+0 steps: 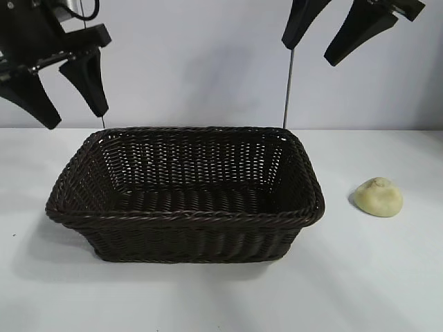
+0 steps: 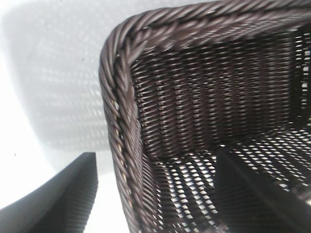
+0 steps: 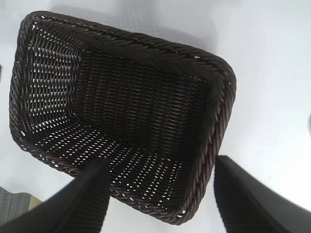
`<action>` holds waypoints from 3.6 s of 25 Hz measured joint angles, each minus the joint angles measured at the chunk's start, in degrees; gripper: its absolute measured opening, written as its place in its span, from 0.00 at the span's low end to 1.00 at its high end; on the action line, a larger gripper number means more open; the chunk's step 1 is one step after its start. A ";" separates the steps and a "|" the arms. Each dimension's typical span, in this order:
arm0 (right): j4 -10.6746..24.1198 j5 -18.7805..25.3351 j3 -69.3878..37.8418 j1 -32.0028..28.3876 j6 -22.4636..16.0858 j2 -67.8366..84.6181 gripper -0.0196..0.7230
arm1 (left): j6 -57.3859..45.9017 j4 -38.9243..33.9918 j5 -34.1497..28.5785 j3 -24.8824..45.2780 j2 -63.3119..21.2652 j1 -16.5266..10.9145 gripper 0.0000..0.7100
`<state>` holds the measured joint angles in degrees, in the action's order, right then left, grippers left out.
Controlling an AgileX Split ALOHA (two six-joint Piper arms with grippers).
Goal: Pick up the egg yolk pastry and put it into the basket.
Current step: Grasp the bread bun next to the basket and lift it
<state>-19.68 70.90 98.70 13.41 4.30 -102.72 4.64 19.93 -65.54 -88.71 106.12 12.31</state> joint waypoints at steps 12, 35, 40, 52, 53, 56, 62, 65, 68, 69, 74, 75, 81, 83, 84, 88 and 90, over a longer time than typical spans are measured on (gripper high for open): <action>0.00 0.00 0.00 0.00 0.00 0.00 0.64 | -1.80 13.25 -0.21 0.00 -4.12 0.00 0.70; 0.00 -0.10 0.00 0.00 0.00 0.00 0.64 | -1.78 21.86 6.77 7.60 -4.60 0.00 0.70; 0.00 -0.10 0.00 0.00 0.00 0.00 0.64 | -0.90 21.62 6.77 7.60 -4.60 0.00 0.70; 0.00 -0.10 0.00 0.00 0.00 0.00 0.64 | 0.19 21.62 6.77 7.60 -4.60 0.00 0.70; 0.06 -0.10 0.00 0.00 0.00 0.00 0.64 | 0.19 21.62 6.77 7.60 -4.60 0.00 0.70; 1.59 -0.10 0.00 -0.13 0.00 0.00 0.64 | 0.19 21.60 6.77 7.60 -4.60 0.00 0.70; 3.59 -0.04 0.00 -5.69 0.00 0.00 0.64 | 0.19 21.60 6.77 7.60 -4.60 0.00 0.70; 3.69 -0.04 0.00 -10.16 0.00 0.00 0.64 | 0.19 21.60 6.77 7.60 -4.60 0.00 0.70; 3.89 -0.04 0.00 -14.18 0.00 0.00 0.64 | 0.19 21.56 6.77 7.60 -4.60 0.00 0.70; 4.03 -0.04 0.00 -15.29 0.00 0.00 0.64 | 0.19 21.56 6.77 7.60 -4.60 0.00 0.70; 5.89 -0.04 0.00 -17.71 0.00 0.00 0.64 | 0.19 21.56 6.77 7.60 -4.60 0.00 0.70; 6.33 -0.04 0.00 -17.84 0.00 0.00 0.64 | 0.19 21.56 6.77 7.60 -4.60 0.00 0.70; 7.56 -0.11 -0.74 -17.84 0.00 -0.78 0.64 | 0.36 21.56 6.77 7.60 -4.60 0.00 0.70; 7.62 -0.11 -2.43 -17.84 0.00 -1.29 0.64 | 0.41 21.56 6.77 7.60 -4.60 0.00 0.70; 7.62 -0.18 -3.69 -17.84 0.00 -1.57 0.64 | 0.53 21.56 6.77 7.60 -4.60 0.00 0.70; 7.68 -1.53 -9.49 -17.84 0.00 -2.90 0.64 | 0.71 21.56 6.77 7.60 -4.60 0.00 0.70; 7.68 -3.42 -11.91 -17.84 0.00 -3.47 0.64 | 0.77 21.56 6.77 7.60 -4.60 0.00 0.70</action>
<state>-12.01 67.47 86.80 -4.43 4.30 -106.19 5.41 41.49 -58.77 -81.10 101.52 12.31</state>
